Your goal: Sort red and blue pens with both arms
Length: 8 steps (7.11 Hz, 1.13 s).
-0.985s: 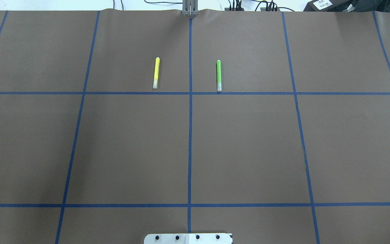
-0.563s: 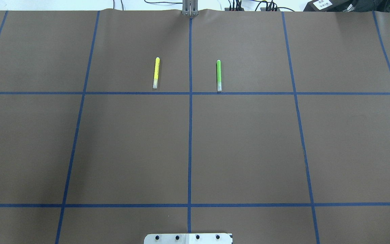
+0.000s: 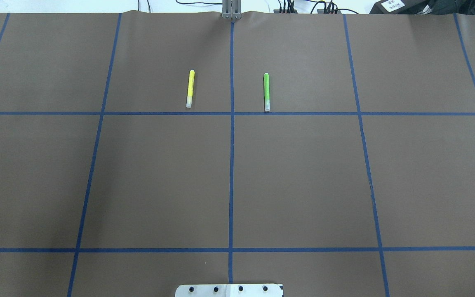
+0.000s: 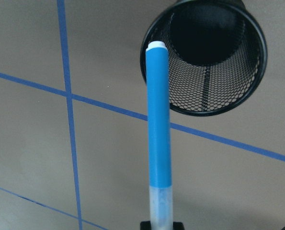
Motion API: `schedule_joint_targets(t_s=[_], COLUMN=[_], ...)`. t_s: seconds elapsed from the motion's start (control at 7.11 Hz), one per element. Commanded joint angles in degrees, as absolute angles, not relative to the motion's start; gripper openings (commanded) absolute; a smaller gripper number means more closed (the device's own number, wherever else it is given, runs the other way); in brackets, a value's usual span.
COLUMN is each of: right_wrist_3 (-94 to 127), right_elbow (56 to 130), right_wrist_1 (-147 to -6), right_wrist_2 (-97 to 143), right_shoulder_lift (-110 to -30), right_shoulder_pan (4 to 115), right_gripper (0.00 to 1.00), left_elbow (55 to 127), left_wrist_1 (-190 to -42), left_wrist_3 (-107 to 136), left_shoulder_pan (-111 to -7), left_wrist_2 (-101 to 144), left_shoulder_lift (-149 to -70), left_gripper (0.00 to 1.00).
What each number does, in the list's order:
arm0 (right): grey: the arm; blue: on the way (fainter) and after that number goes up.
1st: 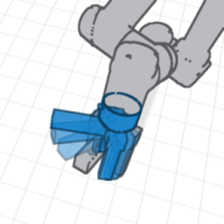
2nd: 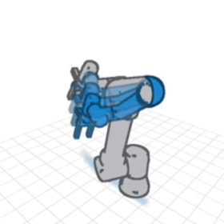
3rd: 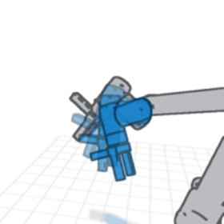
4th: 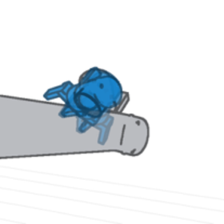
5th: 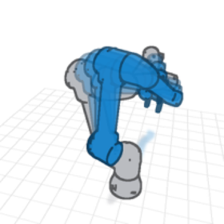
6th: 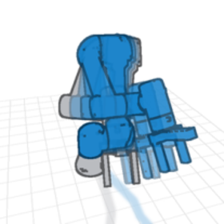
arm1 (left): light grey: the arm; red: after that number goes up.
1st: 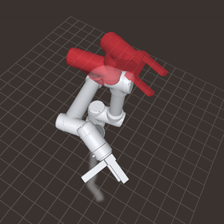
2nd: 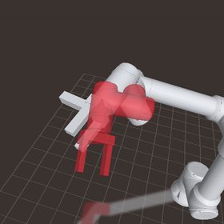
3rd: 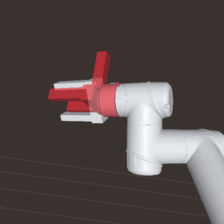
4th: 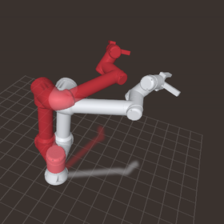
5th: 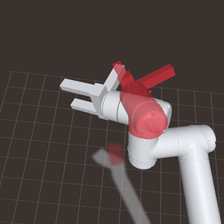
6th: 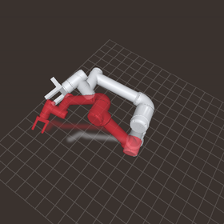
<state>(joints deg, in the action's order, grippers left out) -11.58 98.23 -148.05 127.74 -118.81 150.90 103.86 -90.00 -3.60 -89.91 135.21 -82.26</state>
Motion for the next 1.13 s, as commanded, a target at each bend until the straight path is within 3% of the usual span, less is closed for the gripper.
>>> schedule_joint_targets(t_s=[0.0,0.7,0.99], right_wrist_3=[-14.82,-16.61,-16.35], right_elbow=[97.65,99.57,99.58], right_wrist_1=[-147.22,-146.87,-137.78], right_wrist_2=[127.53,127.88,128.32], right_shoulder_lift=[-119.0,-116.21,-114.7], right_shoulder_pan=[151.08,150.47,147.68], right_gripper=[1.0,1.0,1.0], left_elbow=[103.89,103.89,103.54], left_wrist_1=[-90.0,-89.91,-89.65], left_wrist_3=[-3.6,-3.6,-3.6], left_shoulder_pan=[-89.91,-89.91,-89.91], left_wrist_2=[135.26,135.26,135.79], left_shoulder_lift=[-82.27,-82.27,-82.27], left_gripper=[1.0,1.0,1.0])
